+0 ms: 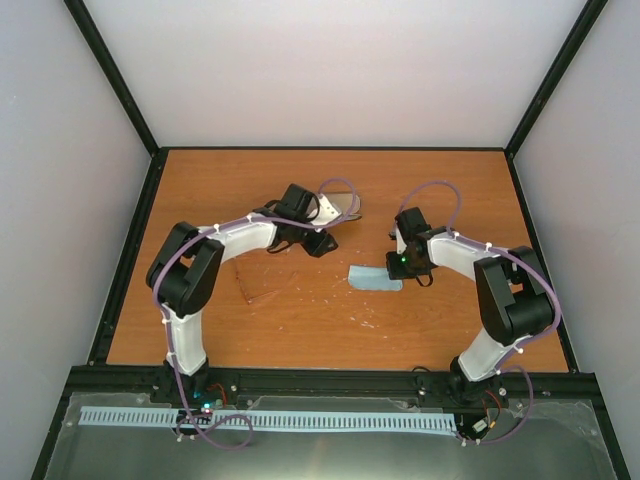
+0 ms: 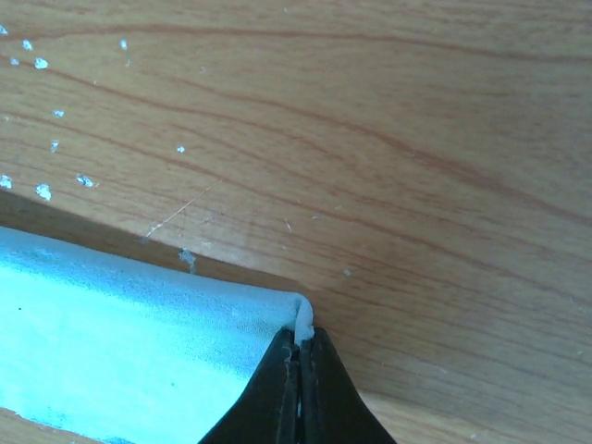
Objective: Organize the sunglasses
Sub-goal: Pick up the glasses cleaning cloth from the center of the board.
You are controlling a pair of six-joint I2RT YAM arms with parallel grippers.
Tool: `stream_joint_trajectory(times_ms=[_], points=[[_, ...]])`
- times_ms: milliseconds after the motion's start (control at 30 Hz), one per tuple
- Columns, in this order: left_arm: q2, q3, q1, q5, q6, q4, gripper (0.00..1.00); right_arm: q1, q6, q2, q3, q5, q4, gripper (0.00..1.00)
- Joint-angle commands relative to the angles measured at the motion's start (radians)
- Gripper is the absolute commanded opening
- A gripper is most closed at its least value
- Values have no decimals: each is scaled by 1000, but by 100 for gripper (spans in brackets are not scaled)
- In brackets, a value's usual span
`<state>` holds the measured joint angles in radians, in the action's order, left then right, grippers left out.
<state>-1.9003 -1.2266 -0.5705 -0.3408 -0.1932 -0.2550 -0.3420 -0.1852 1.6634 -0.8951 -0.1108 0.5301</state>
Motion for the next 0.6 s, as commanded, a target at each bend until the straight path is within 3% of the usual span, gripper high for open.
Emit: stream_joint_trajectory(times_ms=[0, 567], points=[[-54, -86, -22, -109, -19, -57, 55, -9, -20, 37, 35, 6, 48, 3], [-165, -157, -115, -140, -64, -128, 56, -9, -32, 42, -5, 2, 41, 3]])
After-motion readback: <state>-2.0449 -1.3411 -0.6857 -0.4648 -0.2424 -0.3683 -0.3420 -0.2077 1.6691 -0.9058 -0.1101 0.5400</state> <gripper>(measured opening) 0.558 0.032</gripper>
